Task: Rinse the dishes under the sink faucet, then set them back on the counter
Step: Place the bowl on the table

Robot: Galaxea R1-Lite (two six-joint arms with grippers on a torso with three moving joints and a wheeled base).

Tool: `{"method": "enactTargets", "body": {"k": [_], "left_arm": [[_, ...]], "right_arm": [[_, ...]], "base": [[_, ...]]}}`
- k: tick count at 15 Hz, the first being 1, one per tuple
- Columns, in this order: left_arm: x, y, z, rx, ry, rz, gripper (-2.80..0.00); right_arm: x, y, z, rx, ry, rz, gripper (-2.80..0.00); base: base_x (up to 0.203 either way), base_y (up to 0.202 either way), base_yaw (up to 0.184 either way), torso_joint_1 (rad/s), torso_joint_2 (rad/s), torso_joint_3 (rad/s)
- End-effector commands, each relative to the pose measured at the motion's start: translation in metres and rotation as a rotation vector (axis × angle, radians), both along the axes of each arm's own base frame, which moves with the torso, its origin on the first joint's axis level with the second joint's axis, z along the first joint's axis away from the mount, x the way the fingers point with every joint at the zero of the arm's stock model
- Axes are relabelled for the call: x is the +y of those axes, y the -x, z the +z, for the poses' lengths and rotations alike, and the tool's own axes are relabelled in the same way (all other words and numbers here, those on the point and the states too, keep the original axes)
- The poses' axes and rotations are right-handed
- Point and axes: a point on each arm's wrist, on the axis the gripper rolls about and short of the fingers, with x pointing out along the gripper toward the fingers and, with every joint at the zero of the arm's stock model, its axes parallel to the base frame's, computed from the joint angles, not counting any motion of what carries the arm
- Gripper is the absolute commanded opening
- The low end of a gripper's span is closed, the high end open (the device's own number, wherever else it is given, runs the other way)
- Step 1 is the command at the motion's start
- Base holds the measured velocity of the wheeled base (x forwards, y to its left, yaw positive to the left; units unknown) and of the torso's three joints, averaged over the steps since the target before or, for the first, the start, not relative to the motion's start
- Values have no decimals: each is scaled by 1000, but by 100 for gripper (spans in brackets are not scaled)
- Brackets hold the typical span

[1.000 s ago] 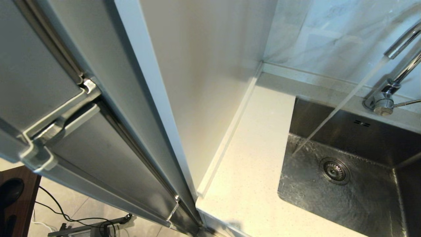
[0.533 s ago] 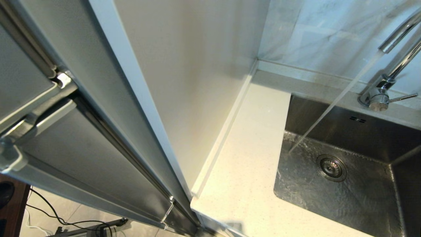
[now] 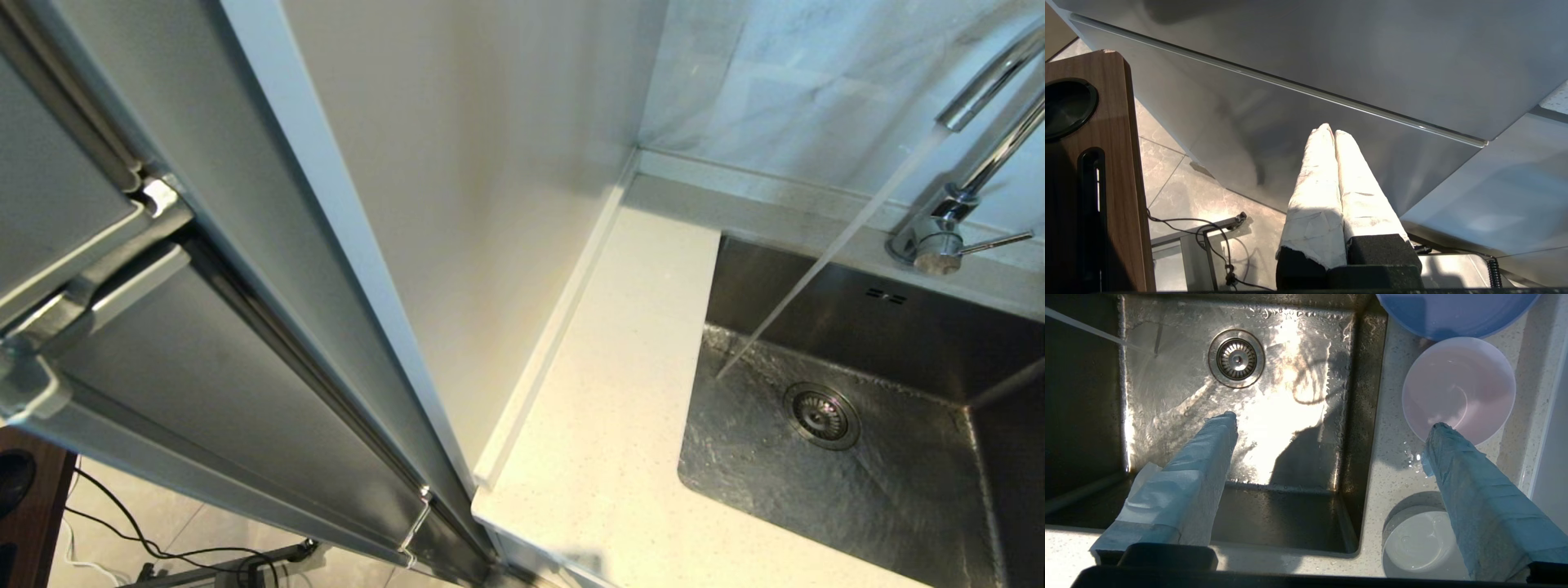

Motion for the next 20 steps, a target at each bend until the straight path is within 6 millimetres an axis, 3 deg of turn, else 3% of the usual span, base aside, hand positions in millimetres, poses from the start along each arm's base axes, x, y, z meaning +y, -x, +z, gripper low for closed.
{"method": "enactTargets", "body": {"k": [1, 20], "left_arm": [[0, 0, 0, 0, 0, 0, -280], [0, 0, 0, 0, 1, 0, -280]], "right_arm": [[1, 1, 0, -1, -4, 2, 0], [1, 1, 0, -3, -3, 2, 0]], "base": [[0, 0, 0, 0, 0, 0], [0, 0, 0, -15, 33, 16]]}}
